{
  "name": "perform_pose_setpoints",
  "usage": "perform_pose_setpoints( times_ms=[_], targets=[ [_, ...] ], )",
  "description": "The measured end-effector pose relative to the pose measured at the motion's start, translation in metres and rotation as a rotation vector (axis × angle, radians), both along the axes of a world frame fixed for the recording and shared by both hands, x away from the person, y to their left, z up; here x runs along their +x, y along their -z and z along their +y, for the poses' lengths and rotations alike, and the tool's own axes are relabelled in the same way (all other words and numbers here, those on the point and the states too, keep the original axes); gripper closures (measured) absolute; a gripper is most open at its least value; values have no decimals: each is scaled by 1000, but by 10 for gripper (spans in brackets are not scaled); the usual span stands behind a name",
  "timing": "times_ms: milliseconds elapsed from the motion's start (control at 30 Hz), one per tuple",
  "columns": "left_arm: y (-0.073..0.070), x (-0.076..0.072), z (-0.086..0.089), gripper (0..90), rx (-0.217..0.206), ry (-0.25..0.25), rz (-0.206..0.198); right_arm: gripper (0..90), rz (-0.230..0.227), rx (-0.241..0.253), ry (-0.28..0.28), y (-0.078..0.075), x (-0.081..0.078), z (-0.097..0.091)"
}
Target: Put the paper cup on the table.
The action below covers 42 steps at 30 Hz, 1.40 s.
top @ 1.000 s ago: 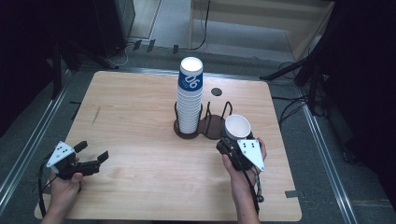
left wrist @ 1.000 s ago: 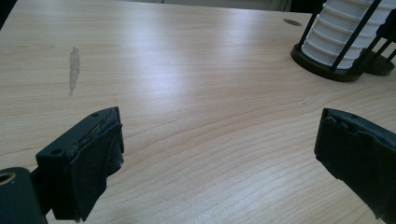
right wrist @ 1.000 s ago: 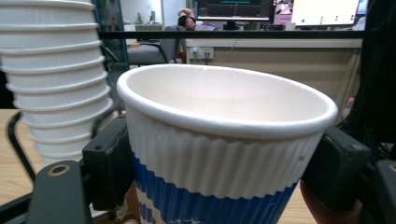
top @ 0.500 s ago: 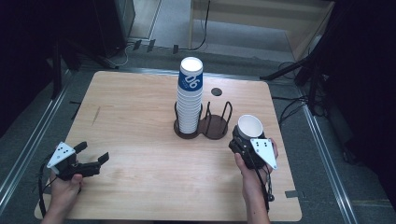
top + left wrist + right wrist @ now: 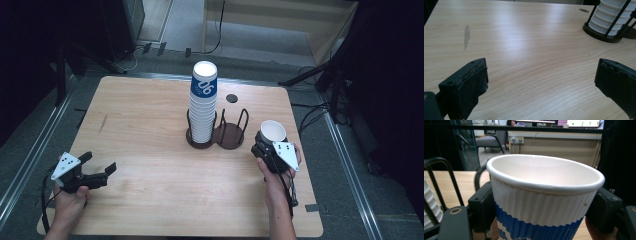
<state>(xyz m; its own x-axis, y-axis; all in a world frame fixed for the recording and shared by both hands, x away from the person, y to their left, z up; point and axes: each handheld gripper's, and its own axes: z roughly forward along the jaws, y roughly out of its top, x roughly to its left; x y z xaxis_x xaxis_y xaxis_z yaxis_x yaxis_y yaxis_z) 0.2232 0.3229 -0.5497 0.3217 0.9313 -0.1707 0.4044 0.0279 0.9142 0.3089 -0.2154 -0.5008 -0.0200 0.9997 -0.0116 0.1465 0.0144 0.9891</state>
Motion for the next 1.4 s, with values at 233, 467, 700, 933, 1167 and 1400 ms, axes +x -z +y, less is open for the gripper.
perform_pose_setpoints(
  times_ms=[233,467,700,933,1167,1400],
  targets=[
    [0,-1,2,0,-16,-8,-6,211,19,-45,23,11,19,-2],
    [0,0,3,0,-25,-11,-5,211,24,-61,47,14,35,0],
    [0,-1,4,0,-30,-16,-5,211,44,-100,53,17,49,0],
    [0,0,4,0,-32,-17,-4,209,71,-74,39,21,58,-3],
    [0,-1,4,0,-34,-18,-6,212,95,-60,52,27,63,-7],
    [0,-1,4,0,-32,-19,-5,213,121,-43,65,33,68,-11]
  ],
)
